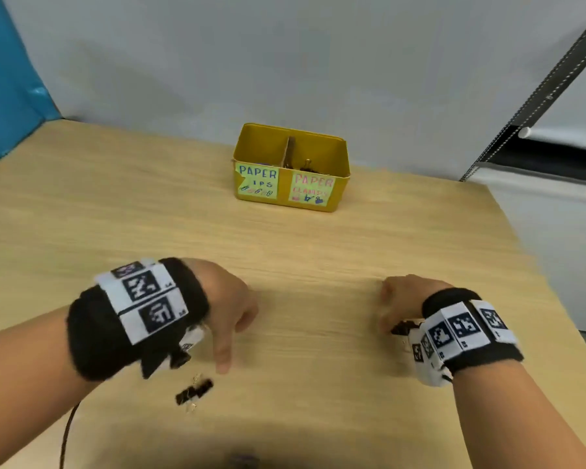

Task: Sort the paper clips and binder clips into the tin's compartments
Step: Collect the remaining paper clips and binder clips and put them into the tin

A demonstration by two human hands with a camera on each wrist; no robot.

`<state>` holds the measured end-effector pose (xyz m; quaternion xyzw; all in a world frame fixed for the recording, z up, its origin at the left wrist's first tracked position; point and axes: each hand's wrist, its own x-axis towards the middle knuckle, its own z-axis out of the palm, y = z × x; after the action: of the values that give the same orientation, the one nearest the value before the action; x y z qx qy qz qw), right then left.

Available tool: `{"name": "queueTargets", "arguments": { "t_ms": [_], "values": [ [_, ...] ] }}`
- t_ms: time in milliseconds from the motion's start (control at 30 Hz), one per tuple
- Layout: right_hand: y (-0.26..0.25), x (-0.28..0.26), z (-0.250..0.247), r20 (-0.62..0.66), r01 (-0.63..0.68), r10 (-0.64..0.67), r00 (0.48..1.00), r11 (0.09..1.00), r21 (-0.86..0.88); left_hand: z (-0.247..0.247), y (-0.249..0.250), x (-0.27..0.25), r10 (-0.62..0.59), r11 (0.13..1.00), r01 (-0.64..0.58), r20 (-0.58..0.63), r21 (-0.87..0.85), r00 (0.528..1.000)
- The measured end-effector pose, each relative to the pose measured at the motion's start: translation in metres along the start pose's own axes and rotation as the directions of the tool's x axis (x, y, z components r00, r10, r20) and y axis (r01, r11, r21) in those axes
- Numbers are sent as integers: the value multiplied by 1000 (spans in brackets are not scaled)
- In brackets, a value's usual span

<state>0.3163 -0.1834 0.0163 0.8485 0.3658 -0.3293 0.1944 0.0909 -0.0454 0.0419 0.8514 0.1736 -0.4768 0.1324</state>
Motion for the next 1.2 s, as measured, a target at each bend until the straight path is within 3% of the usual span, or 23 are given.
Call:
{"name": "queueTargets", "arguments": {
  "t_ms": [67, 133, 300, 433, 567, 767, 833, 1000, 1200],
  "values": [
    [-2, -4, 11, -29, -11, 11, 1000, 1000, 9, 30, 6, -5, -62, 998, 62, 117, 5, 991],
    [-6, -6, 19, -57, -3, 3, 998, 1000, 2, 49, 14, -4, -108, 994, 106, 119, 23, 987],
    [-16, -12, 27, -104, 77, -70, 992, 995, 63, 64, 21, -4, -107, 994, 106, -135, -12, 985],
    [-23, -18, 27, -80, 96, -95, 992, 995, 19, 75, 17, -2, -20, 993, -13, -271, -117, 962],
    [-34, -20, 31, -98, 179, -170, 981, 980, 84, 79, 15, 4, 44, 989, -93, -374, -114, 926],
    [-43, -17, 38, -161, 310, -276, 948, 914, 260, 71, 1, 7, 58, 966, -146, -370, -214, 927],
    [-43, -16, 40, -167, 310, -271, 948, 905, 291, 70, -9, 3, 11, 952, -120, -362, -280, 932],
    [-44, -14, 39, -169, 316, -277, 946, 903, 290, 83, -10, -4, -26, 909, -32, -134, -415, 991],
    [-44, -10, 36, -134, 300, -271, 953, 904, 304, 88, -10, 0, -46, 875, -30, -145, -483, 988]
  ]
}}
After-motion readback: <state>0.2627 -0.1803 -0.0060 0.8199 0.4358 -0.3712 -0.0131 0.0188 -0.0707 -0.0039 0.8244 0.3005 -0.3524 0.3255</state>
